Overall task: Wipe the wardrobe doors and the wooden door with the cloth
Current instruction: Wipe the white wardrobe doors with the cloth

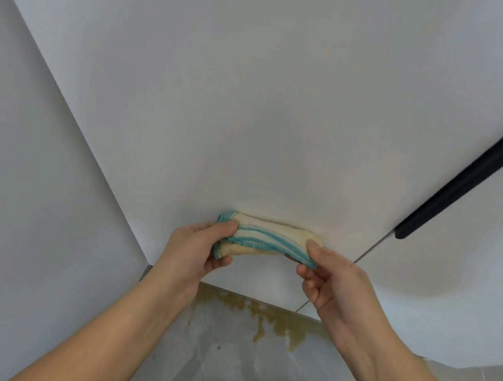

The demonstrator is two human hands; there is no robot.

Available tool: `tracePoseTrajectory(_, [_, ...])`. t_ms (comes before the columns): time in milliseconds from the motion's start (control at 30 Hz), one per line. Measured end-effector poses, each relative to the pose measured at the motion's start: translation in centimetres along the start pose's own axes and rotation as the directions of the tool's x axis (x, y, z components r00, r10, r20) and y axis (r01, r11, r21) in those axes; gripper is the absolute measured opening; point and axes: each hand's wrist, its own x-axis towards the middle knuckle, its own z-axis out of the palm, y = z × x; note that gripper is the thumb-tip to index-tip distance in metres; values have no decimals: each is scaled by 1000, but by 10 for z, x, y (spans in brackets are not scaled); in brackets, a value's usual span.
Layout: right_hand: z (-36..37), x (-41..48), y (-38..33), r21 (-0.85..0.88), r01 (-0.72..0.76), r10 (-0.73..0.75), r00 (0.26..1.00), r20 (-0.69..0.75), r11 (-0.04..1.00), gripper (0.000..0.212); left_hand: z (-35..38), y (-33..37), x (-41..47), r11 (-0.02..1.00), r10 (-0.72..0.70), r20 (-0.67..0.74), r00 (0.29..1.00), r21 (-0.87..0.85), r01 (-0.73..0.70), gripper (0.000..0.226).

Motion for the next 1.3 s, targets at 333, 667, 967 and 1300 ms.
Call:
tracePoseTrajectory(333, [28, -53, -72, 48, 185, -189, 976, 111, 982, 13, 35, 79, -55, 964, 264, 98, 959, -46, -261, 10])
tracePoseTrajectory(667, [32, -71, -94, 110, 336, -353, 905, 238, 935, 16, 51, 101, -79, 863, 504, 201, 840, -125, -489, 9])
tracePoseTrajectory(967, [-28, -40, -12, -43, 119, -109, 976, 187, 992, 25, 12, -1, -37, 957, 255, 181, 950, 91, -274, 6])
tracePoseTrajectory(1300, [-125, 68, 120, -176, -454, 438, 891, -120, 874, 26, -13, -146, 48, 865, -351, -19, 936, 375, 332, 15])
